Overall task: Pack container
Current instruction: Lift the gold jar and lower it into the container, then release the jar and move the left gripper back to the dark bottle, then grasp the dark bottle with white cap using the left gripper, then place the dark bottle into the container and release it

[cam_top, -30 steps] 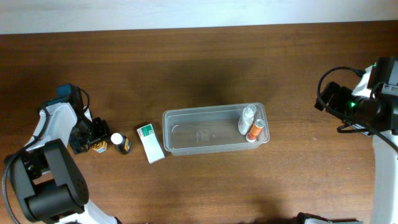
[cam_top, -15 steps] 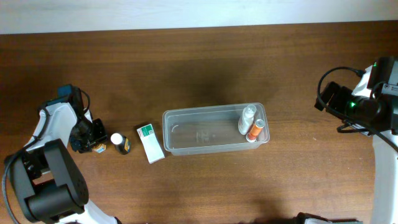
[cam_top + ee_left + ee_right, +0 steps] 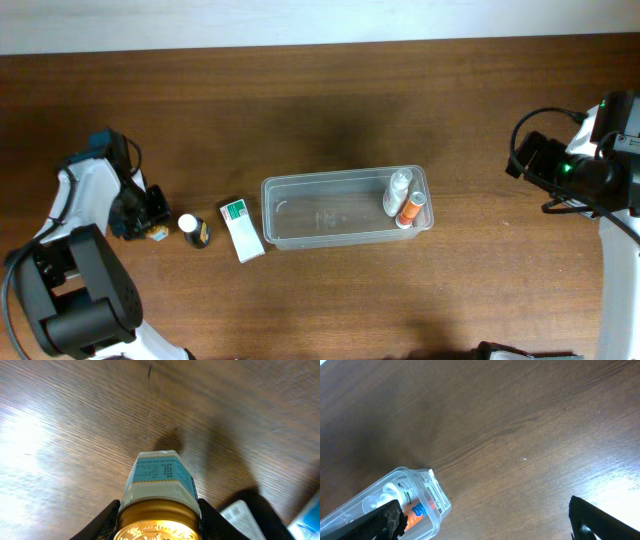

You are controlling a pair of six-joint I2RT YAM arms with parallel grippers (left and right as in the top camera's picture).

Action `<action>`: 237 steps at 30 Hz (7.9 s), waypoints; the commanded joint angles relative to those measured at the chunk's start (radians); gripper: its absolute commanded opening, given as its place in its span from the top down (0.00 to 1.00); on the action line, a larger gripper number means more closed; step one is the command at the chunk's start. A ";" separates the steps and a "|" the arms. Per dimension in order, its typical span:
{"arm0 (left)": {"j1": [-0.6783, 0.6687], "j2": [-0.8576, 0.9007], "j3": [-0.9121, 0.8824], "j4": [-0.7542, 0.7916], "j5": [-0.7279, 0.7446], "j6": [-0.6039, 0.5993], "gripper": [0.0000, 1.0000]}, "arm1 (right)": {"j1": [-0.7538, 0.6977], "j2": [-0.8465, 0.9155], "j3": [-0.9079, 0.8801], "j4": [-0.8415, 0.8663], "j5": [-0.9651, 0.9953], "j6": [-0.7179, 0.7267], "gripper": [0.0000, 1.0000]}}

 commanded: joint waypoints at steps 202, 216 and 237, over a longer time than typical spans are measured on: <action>-0.288 -0.272 -0.183 -0.005 -0.042 -0.073 0.62 | -0.003 0.002 0.010 0.003 0.006 0.005 0.02; -0.288 -0.276 -0.159 -0.018 -0.046 -0.062 0.85 | -0.003 0.002 0.010 0.003 0.006 0.005 0.02; -0.615 -0.404 0.448 -0.230 0.123 -0.101 0.85 | -0.003 0.002 0.010 0.003 0.006 0.005 0.02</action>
